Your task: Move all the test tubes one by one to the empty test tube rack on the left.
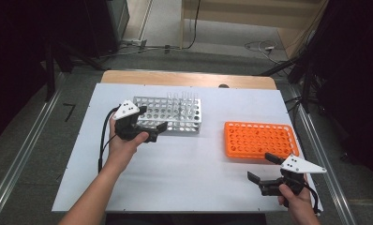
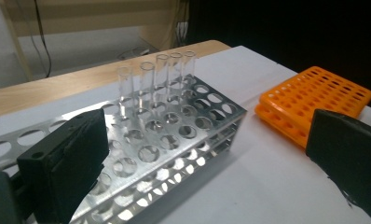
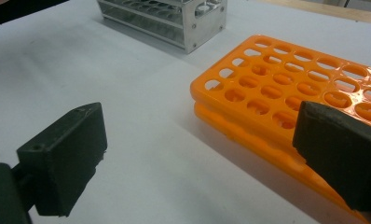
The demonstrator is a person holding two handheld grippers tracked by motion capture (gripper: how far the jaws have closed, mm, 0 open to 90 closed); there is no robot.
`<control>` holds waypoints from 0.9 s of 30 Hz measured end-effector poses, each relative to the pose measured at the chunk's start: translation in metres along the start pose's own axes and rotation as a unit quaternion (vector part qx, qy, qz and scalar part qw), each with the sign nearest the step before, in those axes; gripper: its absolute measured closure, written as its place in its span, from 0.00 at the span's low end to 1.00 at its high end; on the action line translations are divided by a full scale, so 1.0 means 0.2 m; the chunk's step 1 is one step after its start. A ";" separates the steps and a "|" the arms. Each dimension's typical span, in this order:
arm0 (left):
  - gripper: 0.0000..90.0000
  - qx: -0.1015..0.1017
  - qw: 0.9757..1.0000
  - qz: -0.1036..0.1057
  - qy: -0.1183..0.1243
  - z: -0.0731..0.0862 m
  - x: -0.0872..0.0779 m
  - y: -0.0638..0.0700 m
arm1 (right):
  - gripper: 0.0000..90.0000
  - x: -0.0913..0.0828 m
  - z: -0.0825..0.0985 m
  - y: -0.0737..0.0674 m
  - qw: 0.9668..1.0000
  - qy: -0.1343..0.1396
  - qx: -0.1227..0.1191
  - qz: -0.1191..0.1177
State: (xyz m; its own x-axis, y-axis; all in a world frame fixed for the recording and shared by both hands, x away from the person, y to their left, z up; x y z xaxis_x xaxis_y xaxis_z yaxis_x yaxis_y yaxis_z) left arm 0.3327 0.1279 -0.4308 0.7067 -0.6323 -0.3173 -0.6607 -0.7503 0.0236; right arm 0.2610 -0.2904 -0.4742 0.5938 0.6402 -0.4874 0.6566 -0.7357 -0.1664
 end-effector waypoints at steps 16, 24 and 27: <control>0.00 0.014 1.000 0.000 0.016 0.16 -0.26 0.18 | 0.02 0.01 0.01 0.01 1.000 0.000 0.000 0.005; 0.00 0.005 1.000 0.001 0.013 0.26 -0.37 0.21 | 0.02 0.00 0.01 0.03 1.000 0.001 0.001 0.011; 0.00 0.005 1.000 -0.001 0.011 0.31 -0.41 0.20 | 0.02 0.00 0.02 0.04 1.000 0.002 0.003 0.014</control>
State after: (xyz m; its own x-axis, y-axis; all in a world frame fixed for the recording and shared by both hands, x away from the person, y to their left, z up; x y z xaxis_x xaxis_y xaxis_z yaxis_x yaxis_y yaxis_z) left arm 0.2331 0.1621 -0.4618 0.7137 -0.6344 -0.2970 -0.6612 -0.7501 0.0135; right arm 0.2644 -0.2981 -0.4783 0.6139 0.6206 -0.4879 0.6368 -0.7545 -0.1586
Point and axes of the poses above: each handheld gripper's, and its own axes: x roughly forward along the jaws, z roughly out of its underside, y roughly to its right, the point moved 4 cm from there along x, roughly forward along the jaws, and after that the axes turned 7 degrees about x, right-handed, at the moved point
